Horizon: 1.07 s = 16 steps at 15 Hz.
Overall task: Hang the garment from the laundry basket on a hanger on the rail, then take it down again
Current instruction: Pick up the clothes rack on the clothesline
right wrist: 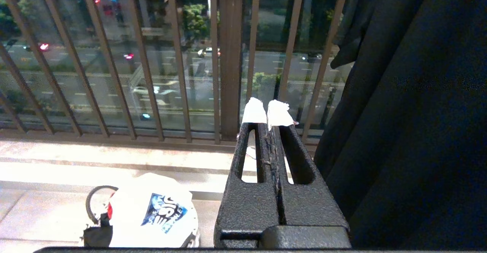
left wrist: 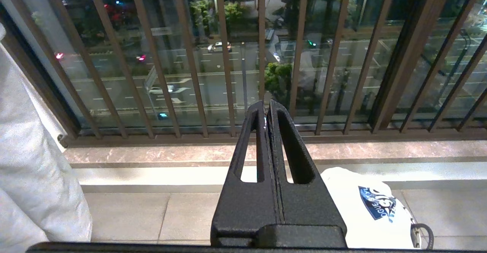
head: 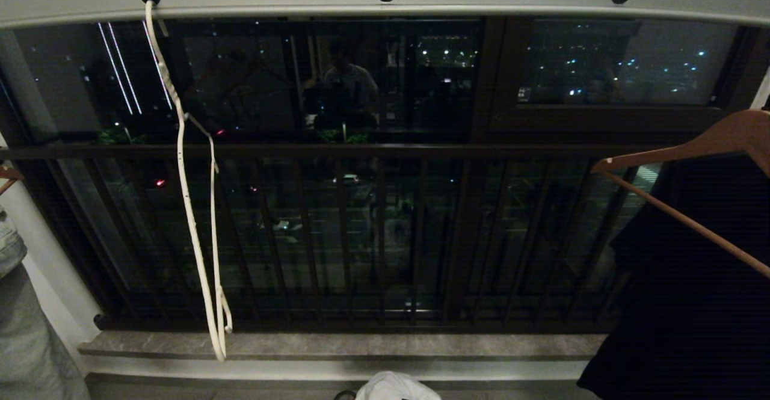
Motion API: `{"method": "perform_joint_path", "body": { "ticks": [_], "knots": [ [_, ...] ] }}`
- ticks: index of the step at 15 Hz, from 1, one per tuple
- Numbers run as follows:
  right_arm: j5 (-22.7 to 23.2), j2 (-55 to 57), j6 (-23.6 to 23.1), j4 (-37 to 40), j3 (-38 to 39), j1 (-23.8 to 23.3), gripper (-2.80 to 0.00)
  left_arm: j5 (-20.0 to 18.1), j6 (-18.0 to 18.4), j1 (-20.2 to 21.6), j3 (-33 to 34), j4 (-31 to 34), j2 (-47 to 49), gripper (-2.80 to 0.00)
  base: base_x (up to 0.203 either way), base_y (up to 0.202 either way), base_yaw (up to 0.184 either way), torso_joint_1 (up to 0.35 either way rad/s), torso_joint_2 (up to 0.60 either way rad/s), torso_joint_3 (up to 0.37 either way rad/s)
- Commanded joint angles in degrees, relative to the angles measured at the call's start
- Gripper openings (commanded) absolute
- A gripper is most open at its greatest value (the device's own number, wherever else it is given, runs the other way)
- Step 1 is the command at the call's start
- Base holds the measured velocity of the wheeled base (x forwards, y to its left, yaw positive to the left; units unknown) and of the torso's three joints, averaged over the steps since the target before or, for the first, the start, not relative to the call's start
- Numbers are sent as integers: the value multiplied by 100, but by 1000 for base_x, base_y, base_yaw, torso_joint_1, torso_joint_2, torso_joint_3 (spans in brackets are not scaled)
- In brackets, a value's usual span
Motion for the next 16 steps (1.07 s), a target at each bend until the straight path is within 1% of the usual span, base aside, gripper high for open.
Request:
{"method": "perform_joint_path", "body": {
  "ticks": [1,16],
  "knots": [
    [-2,7,-3,4,9,3,-280,-1,1,1,0,0,-1,-280,0,0,0,0,0,0],
    [-2,3,-3,4,9,3,-280,-1,18,-3,0,0,-1,-280,0,0,0,0,0,0]
  ]
}}
